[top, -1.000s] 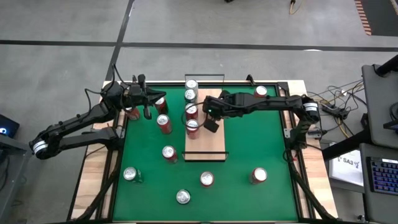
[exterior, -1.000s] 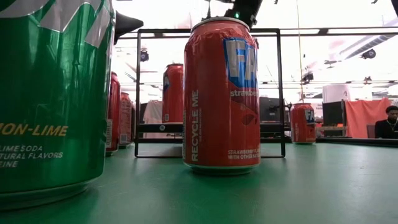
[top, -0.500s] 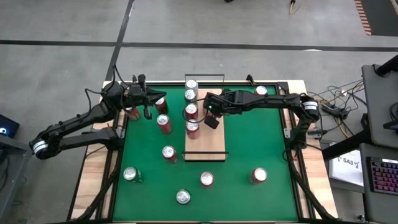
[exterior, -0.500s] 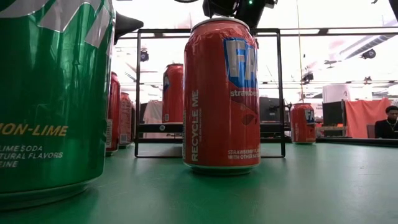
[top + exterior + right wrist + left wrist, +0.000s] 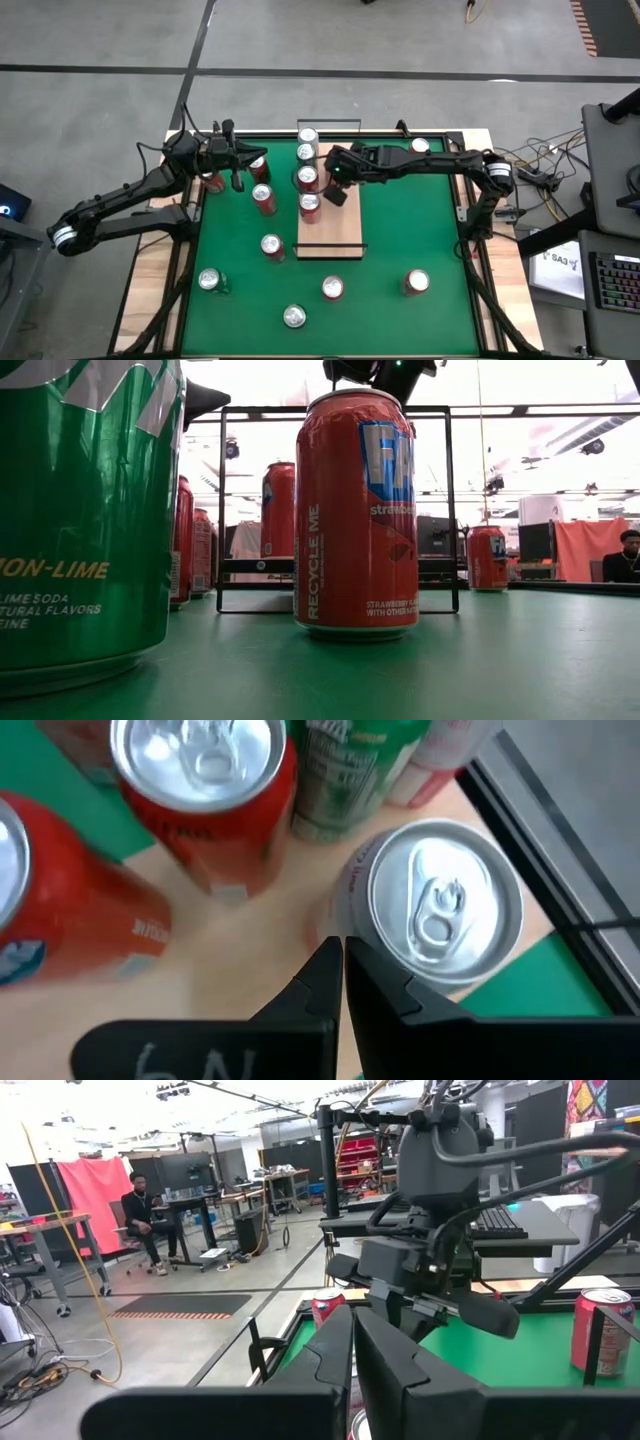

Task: Place canned beverage on shelf
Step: Put the white/pink soda can on the shelf and aligned with the other white/pink soda can

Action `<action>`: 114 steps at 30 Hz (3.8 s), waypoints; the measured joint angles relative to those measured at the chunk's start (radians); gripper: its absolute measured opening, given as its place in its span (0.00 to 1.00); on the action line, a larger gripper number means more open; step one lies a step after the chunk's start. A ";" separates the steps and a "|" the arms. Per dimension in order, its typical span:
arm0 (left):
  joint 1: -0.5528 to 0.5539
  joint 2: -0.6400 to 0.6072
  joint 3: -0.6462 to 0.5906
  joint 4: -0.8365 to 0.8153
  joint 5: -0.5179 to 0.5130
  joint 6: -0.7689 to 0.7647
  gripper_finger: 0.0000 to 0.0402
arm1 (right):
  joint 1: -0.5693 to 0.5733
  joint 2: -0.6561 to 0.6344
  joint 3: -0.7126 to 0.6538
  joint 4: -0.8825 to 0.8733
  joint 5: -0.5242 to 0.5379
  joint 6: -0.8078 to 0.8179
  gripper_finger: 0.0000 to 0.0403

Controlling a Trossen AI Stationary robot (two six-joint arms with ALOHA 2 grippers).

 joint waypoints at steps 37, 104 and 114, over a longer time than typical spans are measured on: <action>0.000 0.000 0.000 -0.016 -0.002 0.015 0.00 | -0.036 -0.025 -0.031 0.012 -0.044 -0.061 0.02; 0.000 0.000 0.000 -0.040 -0.002 0.045 0.00 | -0.044 -0.008 -0.035 0.250 -0.044 -0.042 0.02; 0.000 0.001 -0.012 -0.054 -0.002 0.102 0.00 | -0.105 -0.007 -0.035 0.332 0.086 0.009 0.02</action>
